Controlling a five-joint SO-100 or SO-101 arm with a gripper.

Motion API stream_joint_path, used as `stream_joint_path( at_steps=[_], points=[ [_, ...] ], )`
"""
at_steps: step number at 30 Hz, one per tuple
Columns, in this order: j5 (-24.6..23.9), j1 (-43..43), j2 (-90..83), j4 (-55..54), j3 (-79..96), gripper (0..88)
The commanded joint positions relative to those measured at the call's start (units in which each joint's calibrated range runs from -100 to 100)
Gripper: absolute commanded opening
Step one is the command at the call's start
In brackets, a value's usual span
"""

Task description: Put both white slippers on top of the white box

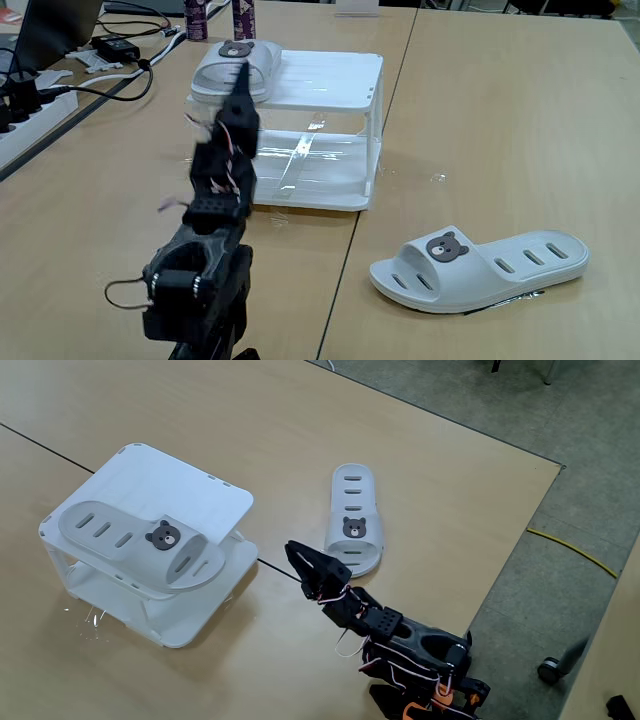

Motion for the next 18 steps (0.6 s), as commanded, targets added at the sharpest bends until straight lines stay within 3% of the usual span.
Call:
stream_joint_path(
  at_steps=[1,8,15,18],
  points=[
    [0.4,4.5,9.2,-5.5,2.1,0.7],
    [0.4,7.8,40.7,-8.3,1.3,0.7],
    [0.4,24.3,61.7,-26.1,0.9,0.7],
    [0.4,31.8,65.6,-29.0,1.0,0.7]
  ],
)
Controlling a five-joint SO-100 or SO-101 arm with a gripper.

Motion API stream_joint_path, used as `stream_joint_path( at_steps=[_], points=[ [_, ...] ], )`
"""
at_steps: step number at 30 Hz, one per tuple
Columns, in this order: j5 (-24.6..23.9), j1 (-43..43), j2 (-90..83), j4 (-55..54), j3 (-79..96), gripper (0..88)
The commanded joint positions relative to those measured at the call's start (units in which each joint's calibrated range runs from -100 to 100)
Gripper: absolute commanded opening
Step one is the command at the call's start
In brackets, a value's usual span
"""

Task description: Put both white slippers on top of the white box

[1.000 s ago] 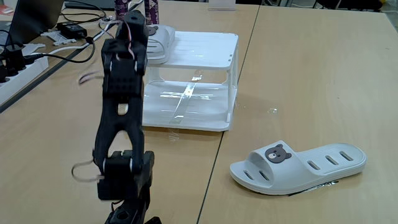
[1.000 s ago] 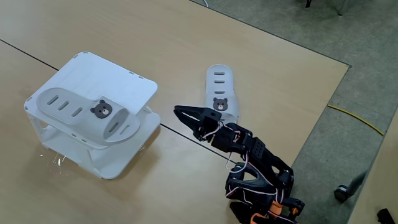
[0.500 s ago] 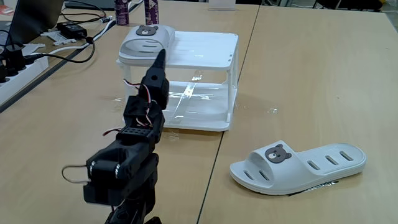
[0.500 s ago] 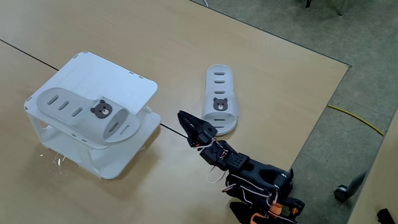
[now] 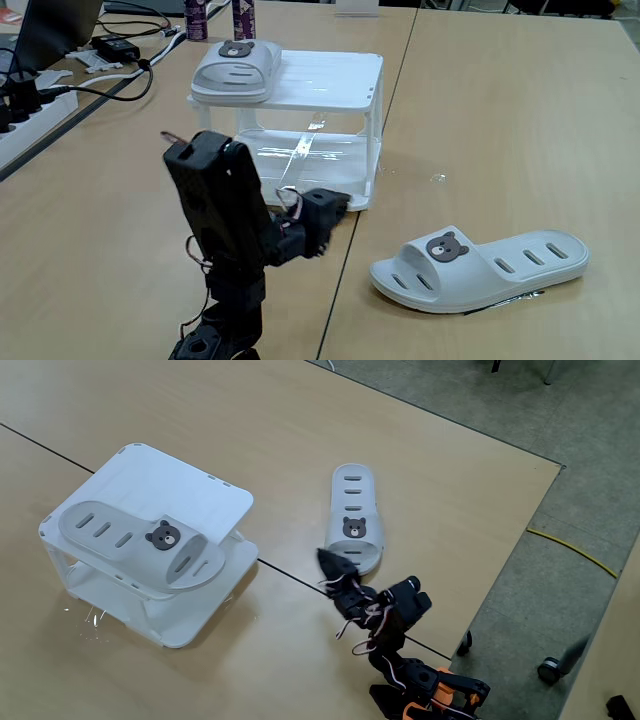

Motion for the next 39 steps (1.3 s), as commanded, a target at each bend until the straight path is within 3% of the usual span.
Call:
stream_joint_path(
  at_steps=[1,6,15,19,27,31,39],
  points=[
    [0.4,9.8,4.4,-4.5,0.4,0.7],
    [0.4,16.0,8.5,-5.1,0.3,0.7],
    [0.4,16.4,22.3,-17.2,-7.9,1.4],
    [0.4,16.4,26.3,-17.2,-13.3,13.8],
    [0.4,16.5,34.0,-17.2,-25.2,15.3],
    [0.4,16.5,36.6,-17.2,-29.3,24.5],
    [0.4,21.0,43.2,-17.0,-43.3,27.3]
  ],
)
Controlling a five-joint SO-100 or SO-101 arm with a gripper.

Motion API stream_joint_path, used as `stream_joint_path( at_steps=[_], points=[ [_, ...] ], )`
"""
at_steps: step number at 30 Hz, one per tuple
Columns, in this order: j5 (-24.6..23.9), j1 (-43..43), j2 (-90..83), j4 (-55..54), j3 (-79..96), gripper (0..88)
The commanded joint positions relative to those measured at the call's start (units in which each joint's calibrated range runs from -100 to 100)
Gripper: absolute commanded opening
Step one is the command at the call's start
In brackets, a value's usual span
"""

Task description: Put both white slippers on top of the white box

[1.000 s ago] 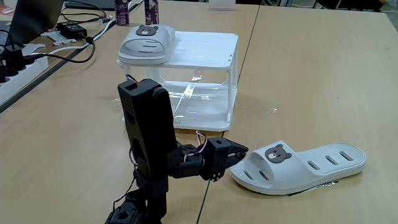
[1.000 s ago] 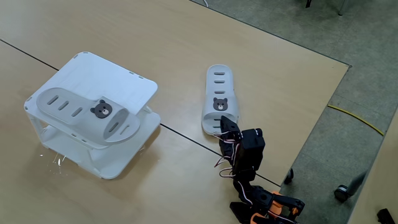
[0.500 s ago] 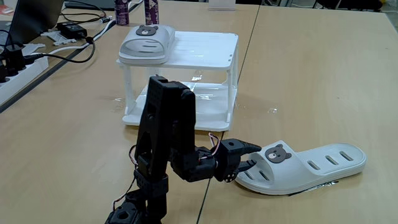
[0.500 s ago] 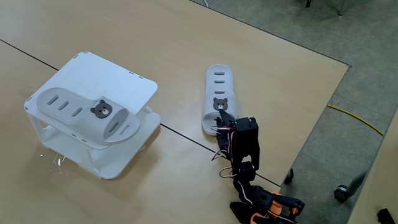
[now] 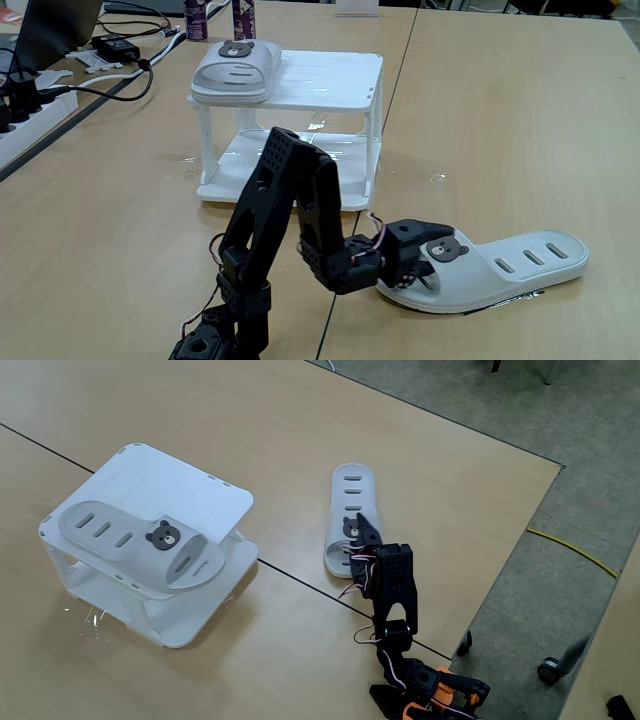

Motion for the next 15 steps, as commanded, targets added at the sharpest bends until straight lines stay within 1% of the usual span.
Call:
stream_joint_path(
  at_steps=[1,9,15],
  points=[
    [0.4,2.1,1.2,-0.9,-7.1,27.3],
    [0.4,0.0,2.4,-0.7,-8.5,27.1],
    [0.4,0.0,5.4,-0.7,-11.5,26.8]
  ],
)
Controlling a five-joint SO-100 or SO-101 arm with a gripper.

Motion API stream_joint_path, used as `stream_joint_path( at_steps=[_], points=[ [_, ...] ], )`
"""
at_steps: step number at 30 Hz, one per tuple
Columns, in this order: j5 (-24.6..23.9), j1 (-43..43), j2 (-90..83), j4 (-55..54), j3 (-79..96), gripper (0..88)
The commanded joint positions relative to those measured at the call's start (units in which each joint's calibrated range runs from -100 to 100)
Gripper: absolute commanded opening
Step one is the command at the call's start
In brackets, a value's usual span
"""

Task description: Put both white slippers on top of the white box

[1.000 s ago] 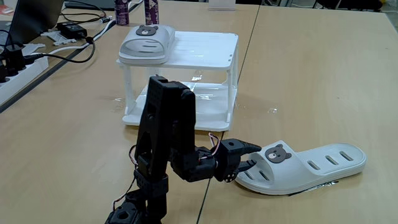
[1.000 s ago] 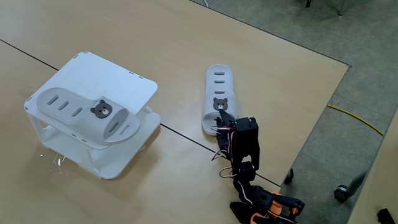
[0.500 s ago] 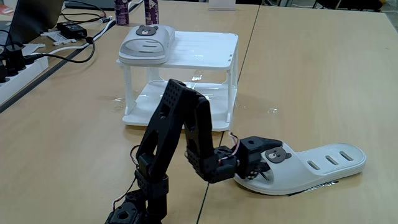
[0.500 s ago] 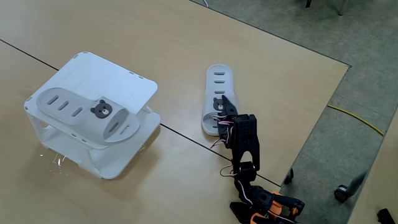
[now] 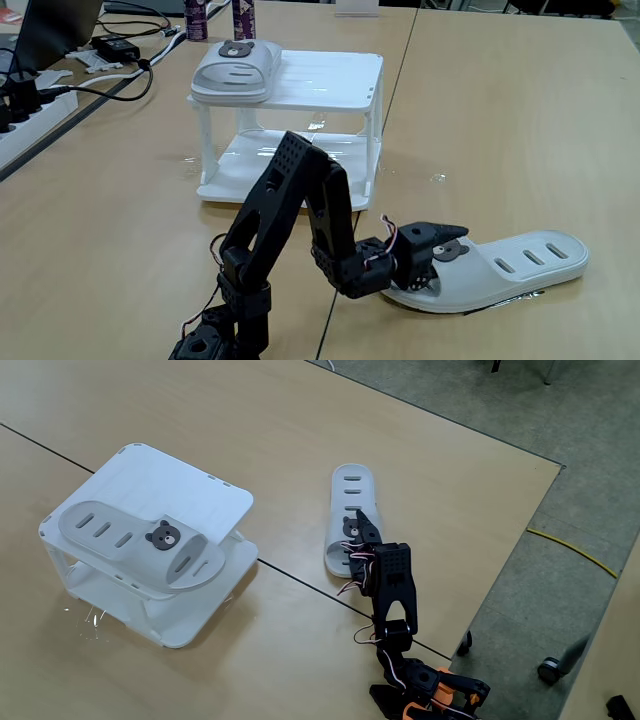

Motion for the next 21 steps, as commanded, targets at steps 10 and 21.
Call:
stream_joint_path(
  at_steps=[10,21],
  points=[
    [0.4,-1.1,-0.6,-0.5,-4.1,0.8],
    [0.4,-0.5,-11.3,21.9,-21.0,0.8]
  ],
)
